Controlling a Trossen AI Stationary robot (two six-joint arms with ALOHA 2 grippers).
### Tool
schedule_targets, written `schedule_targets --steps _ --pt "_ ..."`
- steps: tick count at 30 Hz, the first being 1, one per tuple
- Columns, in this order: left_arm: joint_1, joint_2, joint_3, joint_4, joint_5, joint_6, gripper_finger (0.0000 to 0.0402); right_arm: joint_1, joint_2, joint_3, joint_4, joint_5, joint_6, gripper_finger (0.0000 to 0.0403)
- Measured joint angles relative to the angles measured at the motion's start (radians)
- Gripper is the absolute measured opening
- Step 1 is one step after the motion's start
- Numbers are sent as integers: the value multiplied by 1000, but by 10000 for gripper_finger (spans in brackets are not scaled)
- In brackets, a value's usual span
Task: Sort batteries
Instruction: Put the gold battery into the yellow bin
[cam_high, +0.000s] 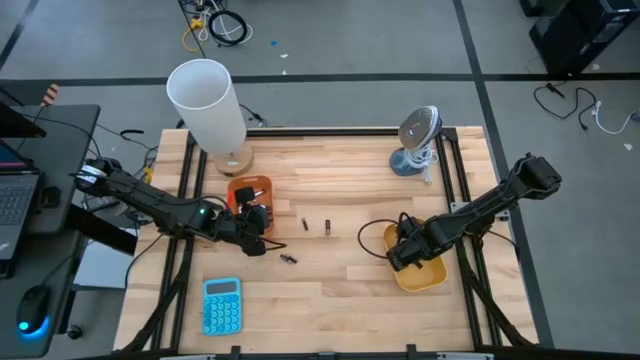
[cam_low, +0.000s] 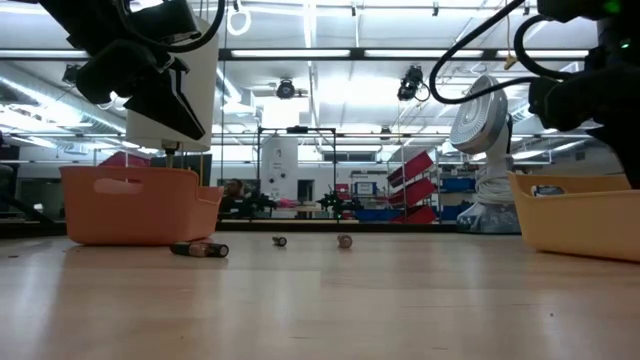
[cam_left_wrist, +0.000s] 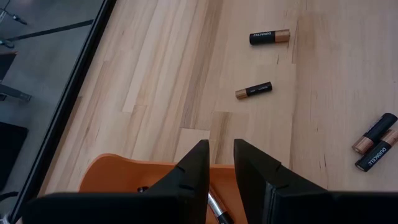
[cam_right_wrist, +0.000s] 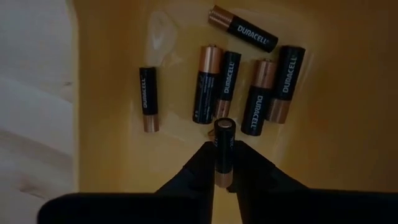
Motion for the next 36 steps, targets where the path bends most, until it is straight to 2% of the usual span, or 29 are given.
schedule_targets --steps 16,21,26,32,36 --pt "0 0 0 0 0 -1 76 0 -19 13 -1 0 11 65" --pt "0 0 0 0 0 -1 76 0 -42 90 -3 72 -29 59" --pt "0 0 0 0 0 -2 76 2 -51 210 4 182 -221 54" --pt "0 0 0 0 0 -1 76 -37 -51 309 89 410 -479 53" --pt "0 0 0 0 0 0 76 -106 -51 319 215 437 -637 52"
